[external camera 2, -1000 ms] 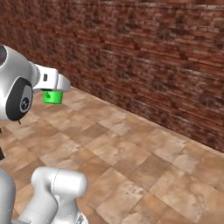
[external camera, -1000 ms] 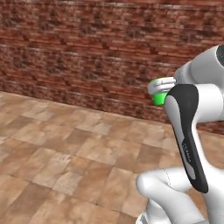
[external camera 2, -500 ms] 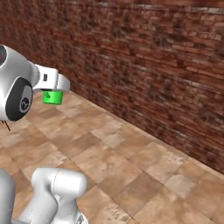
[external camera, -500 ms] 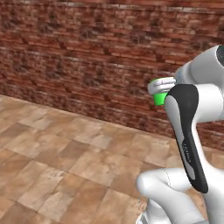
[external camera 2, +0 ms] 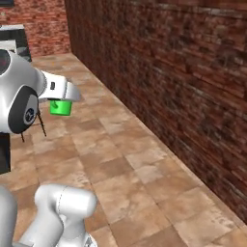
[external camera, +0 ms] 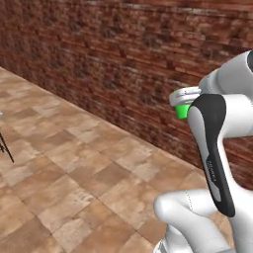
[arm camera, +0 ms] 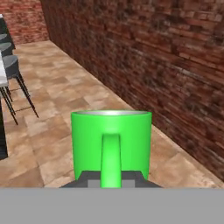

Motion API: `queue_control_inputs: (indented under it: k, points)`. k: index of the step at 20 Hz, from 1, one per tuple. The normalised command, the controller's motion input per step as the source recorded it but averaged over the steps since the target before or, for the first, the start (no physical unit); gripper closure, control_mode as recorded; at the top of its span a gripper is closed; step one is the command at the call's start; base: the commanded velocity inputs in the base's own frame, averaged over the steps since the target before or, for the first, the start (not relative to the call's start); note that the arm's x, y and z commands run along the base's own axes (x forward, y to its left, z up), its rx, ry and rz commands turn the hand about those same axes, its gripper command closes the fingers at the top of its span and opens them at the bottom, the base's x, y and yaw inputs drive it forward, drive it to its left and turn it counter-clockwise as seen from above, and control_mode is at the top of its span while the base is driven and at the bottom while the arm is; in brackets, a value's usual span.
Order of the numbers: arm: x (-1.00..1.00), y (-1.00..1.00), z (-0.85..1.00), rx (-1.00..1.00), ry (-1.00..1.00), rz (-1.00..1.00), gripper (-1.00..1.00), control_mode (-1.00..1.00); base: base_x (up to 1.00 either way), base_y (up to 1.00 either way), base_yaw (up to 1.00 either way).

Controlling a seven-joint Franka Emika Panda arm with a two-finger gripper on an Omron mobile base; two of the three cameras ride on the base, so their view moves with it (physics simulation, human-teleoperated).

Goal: There is a tray on the dining counter. Grab the cup, mug, and pitcher and place them on the tray. The pitcher may be placed next to the tray if it cannot fit the tray.

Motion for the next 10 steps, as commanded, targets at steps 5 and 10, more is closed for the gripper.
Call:
queue_control_inputs:
  k: [5,10]
  points:
    - [0.0,0.0,0.0,0.0,0.0,0.0,1.0,1.0,0.82,-0.49,0.6]
    - [0.0,0.0,0.0,0.0,0.0,0.0,1.0,1.0,0.95,-0.42,0.53]
